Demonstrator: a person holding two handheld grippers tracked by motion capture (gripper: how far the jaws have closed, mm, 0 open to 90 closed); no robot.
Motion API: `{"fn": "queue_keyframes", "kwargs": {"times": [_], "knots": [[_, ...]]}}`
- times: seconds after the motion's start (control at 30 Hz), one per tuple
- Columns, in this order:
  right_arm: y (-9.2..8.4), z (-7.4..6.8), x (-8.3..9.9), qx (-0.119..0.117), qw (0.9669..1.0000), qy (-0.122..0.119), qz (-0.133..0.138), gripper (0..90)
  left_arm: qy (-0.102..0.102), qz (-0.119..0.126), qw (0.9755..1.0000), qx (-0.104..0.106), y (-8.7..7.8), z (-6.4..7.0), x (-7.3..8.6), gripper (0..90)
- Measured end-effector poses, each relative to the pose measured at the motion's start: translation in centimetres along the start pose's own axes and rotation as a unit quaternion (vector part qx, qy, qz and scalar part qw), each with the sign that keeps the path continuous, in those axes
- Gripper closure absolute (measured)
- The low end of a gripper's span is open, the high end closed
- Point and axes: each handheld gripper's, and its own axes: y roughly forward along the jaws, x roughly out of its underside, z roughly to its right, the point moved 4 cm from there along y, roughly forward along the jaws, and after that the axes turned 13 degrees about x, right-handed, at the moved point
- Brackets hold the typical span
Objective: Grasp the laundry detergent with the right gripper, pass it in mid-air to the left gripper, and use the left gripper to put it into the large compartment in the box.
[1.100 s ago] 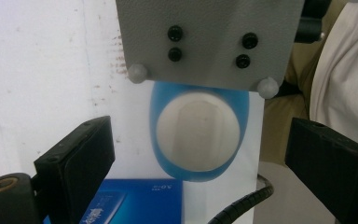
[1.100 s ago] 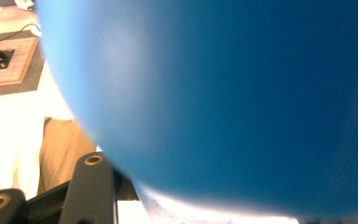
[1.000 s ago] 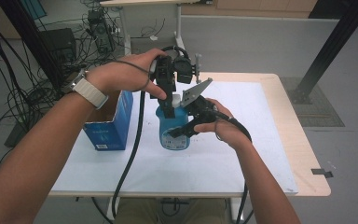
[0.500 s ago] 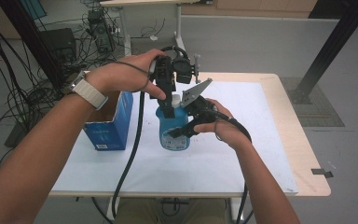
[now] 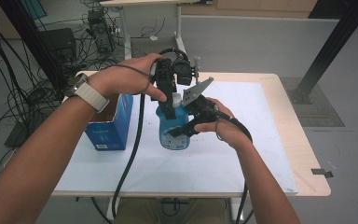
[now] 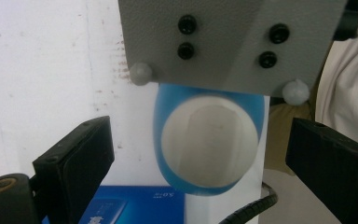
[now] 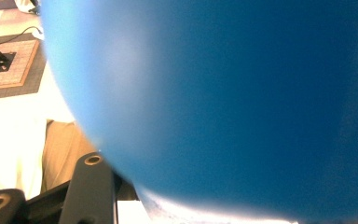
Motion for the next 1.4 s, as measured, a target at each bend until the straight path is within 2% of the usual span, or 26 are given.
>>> {"fn": "queue_keyframes", "kwargs": {"times": [0.63,0.9,0.93,1.1,1.4], "knots": [[-0.1,-0.3,-0.4,-0.005,1.0,-0.001,0.006,43.9,0.005,0.005,1.0,0.002,1.1,-0.4,-0.1,9.4],[-0.3,-0.3,-0.4,-0.005,0.9999,0.0,0.01,43.9,0.003,0.005,0.9999,0.011,1.7,-0.5,0.1,9.5],[-0.4,-0.4,-0.4,-0.004,0.9999,0.009,0.005,43.8,0.003,0.005,0.9999,0.012,1.7,-0.5,0.1,9.5],[-0.5,-0.4,-0.5,-0.001,0.9999,0.005,0.009,43.9,0.003,0.007,0.9999,0.014,2.0,-0.5,0.1,10.0],[-0.6,-0.4,-0.6,-0.005,0.9999,0.004,0.013,43.9,0.011,0.009,0.9998,0.017,2.2,-0.4,-0.1,12.4]]}}
